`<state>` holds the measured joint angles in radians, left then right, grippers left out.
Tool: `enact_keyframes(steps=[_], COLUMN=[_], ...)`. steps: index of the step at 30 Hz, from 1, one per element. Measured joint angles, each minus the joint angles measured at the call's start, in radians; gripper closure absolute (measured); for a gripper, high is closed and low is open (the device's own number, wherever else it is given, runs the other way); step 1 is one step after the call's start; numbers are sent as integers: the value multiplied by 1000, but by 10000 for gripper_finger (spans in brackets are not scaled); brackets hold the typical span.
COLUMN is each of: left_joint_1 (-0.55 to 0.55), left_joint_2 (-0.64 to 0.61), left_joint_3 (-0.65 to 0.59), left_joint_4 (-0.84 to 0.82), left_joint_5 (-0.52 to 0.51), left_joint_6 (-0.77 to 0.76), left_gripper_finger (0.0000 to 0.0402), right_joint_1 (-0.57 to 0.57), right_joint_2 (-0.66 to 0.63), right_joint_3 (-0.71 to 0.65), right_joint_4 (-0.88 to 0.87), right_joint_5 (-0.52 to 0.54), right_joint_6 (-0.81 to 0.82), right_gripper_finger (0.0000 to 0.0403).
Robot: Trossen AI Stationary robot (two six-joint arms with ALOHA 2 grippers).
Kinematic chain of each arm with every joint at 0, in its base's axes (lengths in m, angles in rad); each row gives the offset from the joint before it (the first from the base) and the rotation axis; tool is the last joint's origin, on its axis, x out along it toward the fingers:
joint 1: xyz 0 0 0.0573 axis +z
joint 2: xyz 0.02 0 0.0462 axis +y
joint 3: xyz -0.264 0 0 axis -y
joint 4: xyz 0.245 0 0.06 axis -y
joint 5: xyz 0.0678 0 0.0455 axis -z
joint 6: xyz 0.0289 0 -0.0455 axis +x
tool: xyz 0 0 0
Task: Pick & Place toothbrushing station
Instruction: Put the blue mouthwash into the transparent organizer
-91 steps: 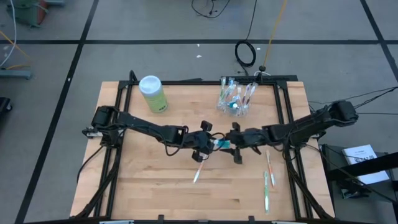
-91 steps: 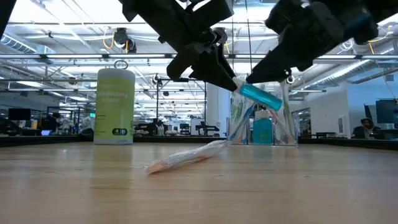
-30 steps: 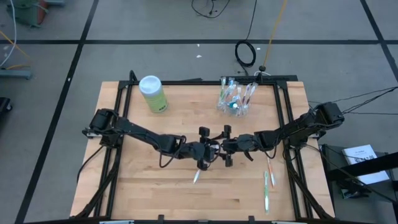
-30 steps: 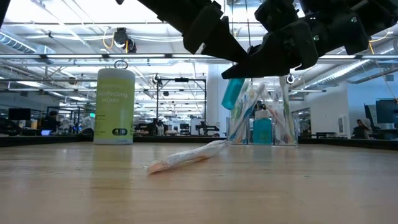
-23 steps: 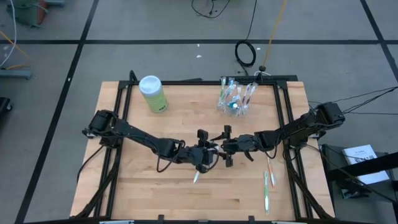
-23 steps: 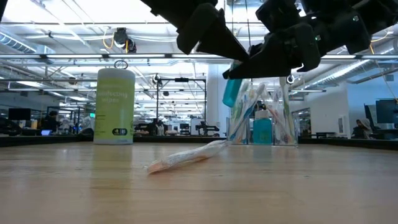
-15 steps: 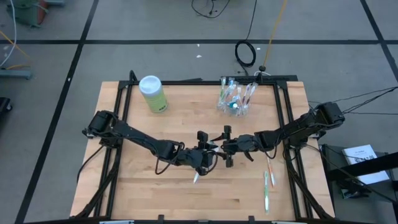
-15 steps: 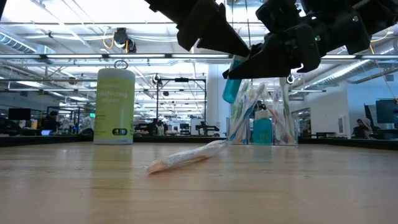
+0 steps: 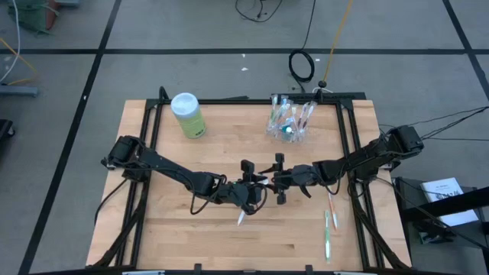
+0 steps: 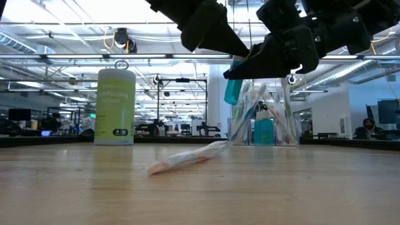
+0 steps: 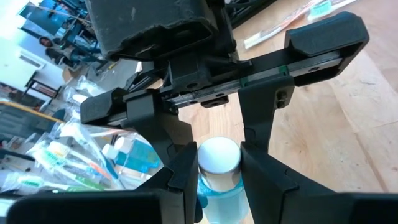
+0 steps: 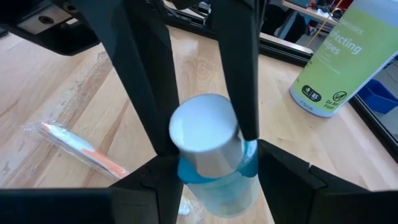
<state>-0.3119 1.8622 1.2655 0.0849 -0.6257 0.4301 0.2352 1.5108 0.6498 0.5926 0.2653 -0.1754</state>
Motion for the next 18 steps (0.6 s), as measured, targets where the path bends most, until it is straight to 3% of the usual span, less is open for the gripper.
enact_keyframes(steps=[7,18], left_joint_1=[0,1], left_joint_2=[0,0], left_joint_3=[0,0], left_joint_4=[0,2], left_joint_5=[-20,-68], left_joint_6=[-14,-14], left_gripper_finger=[292,215], right_joint_1=[0,-11], right_joint_2=[0,1], right_joint_3=[0,-1], right_joint_4=[-1,-20], right_joint_5=[0,-9], right_joint_6=[10,36], right_gripper_finger=[233,261])
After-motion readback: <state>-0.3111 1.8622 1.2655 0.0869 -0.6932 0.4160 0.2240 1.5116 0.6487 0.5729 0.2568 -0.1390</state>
